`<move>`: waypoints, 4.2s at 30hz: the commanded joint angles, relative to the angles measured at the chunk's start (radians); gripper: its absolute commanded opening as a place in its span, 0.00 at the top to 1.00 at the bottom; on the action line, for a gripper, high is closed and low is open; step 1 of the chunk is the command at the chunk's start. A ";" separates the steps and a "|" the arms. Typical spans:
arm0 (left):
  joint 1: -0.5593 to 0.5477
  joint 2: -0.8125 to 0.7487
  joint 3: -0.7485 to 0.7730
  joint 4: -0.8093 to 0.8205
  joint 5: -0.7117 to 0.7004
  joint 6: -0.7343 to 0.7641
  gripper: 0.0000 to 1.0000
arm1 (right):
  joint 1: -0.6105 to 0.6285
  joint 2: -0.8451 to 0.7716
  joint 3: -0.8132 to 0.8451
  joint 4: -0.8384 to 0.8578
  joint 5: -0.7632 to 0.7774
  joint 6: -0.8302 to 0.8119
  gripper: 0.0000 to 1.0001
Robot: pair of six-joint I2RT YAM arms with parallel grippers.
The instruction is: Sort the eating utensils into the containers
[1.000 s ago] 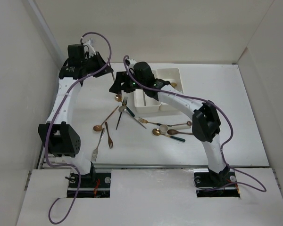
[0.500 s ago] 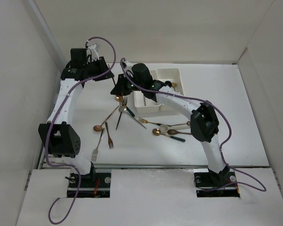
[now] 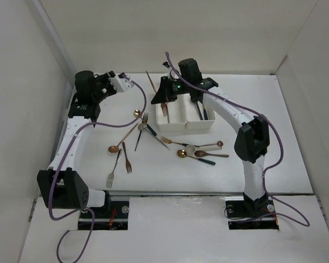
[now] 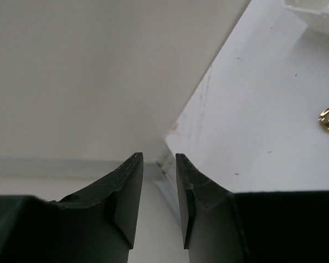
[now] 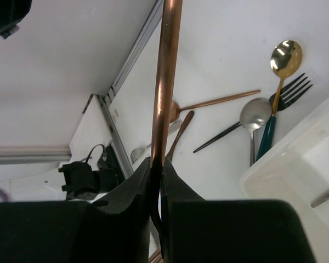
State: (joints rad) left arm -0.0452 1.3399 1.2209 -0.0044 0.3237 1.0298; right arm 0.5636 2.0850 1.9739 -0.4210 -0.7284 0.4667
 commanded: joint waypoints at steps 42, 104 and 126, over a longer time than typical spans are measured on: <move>-0.300 -0.085 -0.201 -0.074 0.336 1.141 1.00 | 0.113 -0.160 -0.029 -0.191 -0.080 -0.102 0.88; -0.117 0.249 -0.115 -0.381 -0.209 -0.738 0.56 | -0.083 -0.764 -0.540 0.011 0.725 -0.014 0.00; -0.127 0.476 -0.167 -0.329 -0.258 -0.594 1.00 | -0.036 -0.718 -0.498 -0.007 0.721 -0.034 0.00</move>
State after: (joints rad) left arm -0.1757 1.7645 1.0817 -0.3473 0.1131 0.3599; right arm 0.5190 1.3621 1.4372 -0.4568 -0.0006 0.4614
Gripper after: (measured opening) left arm 0.045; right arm 0.998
